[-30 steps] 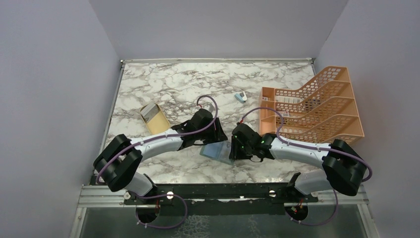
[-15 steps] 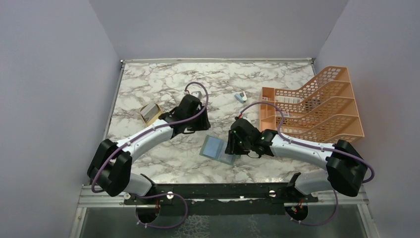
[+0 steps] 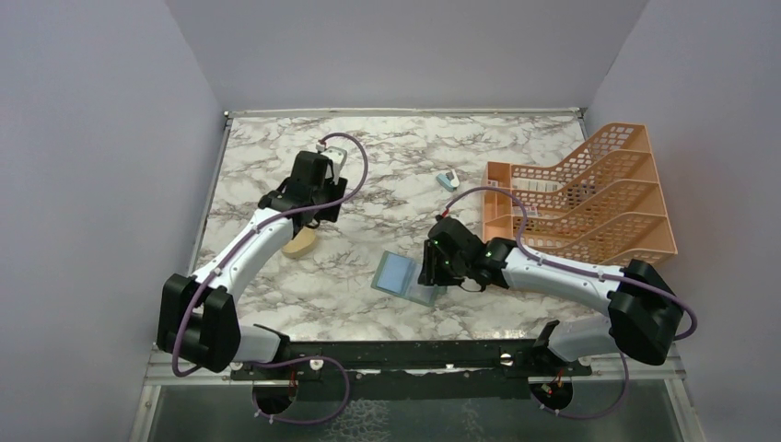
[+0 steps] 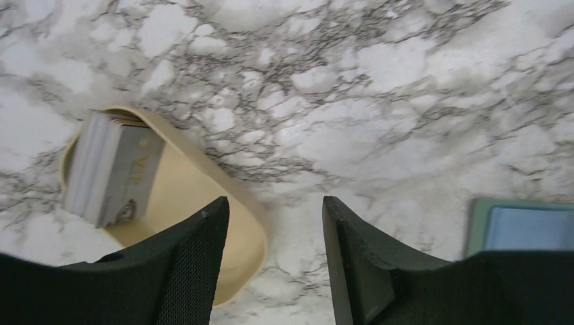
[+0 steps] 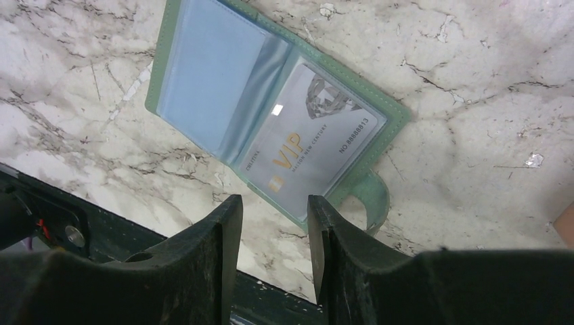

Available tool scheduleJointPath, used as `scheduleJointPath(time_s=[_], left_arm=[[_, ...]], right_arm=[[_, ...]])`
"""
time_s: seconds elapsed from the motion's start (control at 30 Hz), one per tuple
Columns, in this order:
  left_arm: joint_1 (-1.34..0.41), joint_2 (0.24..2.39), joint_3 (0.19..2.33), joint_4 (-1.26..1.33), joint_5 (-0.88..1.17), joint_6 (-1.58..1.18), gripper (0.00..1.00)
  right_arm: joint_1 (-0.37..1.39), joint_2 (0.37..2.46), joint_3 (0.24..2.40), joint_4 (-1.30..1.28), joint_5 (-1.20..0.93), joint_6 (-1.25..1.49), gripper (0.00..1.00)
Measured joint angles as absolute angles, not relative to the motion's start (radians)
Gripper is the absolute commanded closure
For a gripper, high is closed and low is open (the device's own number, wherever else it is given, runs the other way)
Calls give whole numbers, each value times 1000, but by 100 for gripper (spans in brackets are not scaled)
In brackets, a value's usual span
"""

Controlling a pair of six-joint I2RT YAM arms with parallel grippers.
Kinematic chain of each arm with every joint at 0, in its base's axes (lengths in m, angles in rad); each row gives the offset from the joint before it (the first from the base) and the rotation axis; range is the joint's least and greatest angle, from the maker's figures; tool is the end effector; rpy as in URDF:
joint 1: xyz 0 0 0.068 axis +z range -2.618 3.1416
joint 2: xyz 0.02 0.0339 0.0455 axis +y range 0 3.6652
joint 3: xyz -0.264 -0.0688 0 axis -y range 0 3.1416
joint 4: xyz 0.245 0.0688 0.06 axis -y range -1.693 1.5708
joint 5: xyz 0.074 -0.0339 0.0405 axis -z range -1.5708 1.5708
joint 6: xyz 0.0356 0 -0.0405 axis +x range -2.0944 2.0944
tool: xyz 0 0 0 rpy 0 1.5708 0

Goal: Put the credit cards into the card holder
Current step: Pick up the credit card from the storage box.

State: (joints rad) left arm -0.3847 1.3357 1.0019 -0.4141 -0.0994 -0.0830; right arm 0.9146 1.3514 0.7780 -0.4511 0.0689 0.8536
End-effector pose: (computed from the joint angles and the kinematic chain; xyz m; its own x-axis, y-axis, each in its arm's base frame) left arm 0.2700 -0.1055 0.2722 -0.6536 0.1756 -0.7362 0.2527 0.9675 0.0065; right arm 0.1592 0.2028 0.1951 -0.9219 0.0351 -0.3858 -0.1123 0.9289 0.3529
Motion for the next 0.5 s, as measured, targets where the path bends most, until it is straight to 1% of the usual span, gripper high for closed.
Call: scheduleJointPath(time_s=[0.23,0.5], left_arm=[[-277,1349,1002,-407,-168,174,44],[-144,1447,1021,-361,-201,325,47]], right_arm=[[915,1350,787,-474,68,833,59],[915,1350,802,-503,62,822,59]])
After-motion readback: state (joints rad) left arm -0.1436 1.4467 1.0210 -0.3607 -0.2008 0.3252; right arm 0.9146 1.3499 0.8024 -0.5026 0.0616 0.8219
